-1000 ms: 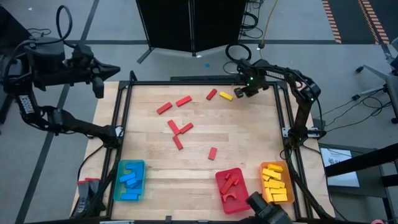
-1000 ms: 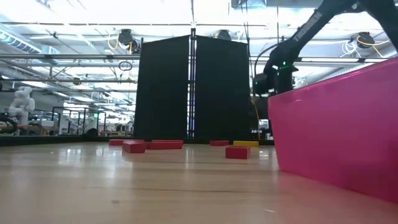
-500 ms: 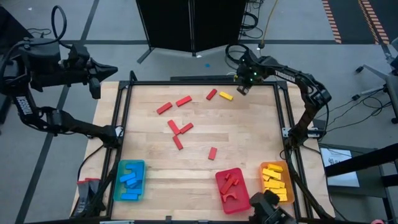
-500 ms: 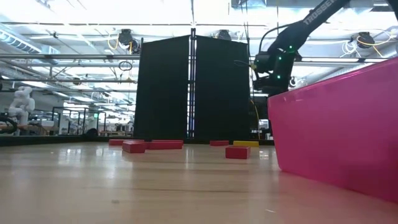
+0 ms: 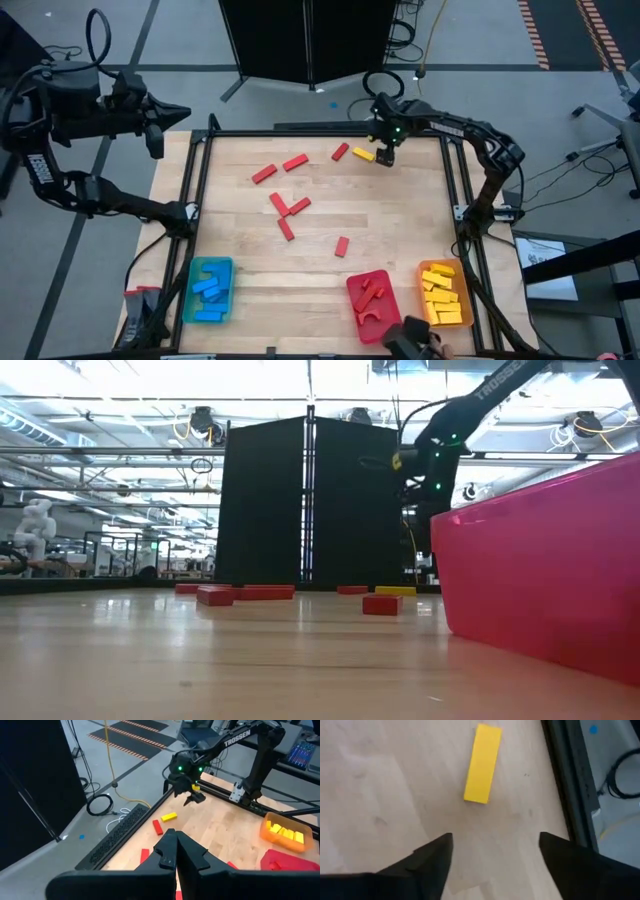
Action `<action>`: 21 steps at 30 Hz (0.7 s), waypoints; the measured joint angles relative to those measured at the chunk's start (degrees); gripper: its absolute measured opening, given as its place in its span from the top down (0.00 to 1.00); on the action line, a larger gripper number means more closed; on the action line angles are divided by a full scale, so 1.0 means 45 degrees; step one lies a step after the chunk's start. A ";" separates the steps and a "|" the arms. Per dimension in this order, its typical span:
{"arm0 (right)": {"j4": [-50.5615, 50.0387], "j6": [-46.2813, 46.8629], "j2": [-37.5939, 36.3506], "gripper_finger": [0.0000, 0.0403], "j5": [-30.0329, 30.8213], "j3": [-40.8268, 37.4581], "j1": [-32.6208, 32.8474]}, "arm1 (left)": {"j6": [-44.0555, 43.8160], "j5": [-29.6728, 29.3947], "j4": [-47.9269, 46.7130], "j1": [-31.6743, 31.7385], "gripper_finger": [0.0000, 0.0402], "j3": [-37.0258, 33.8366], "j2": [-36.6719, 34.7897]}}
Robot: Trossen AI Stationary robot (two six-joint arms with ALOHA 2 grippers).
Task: Sort blocks
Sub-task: Put the yellow block into the orange bin
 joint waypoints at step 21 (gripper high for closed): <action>-0.3792 0.1439 0.4950 0.18 0.1059 0.5213 0.0824 | 0.0019 0.0000 0.0000 0.0000 1.00 -0.0001 -0.0010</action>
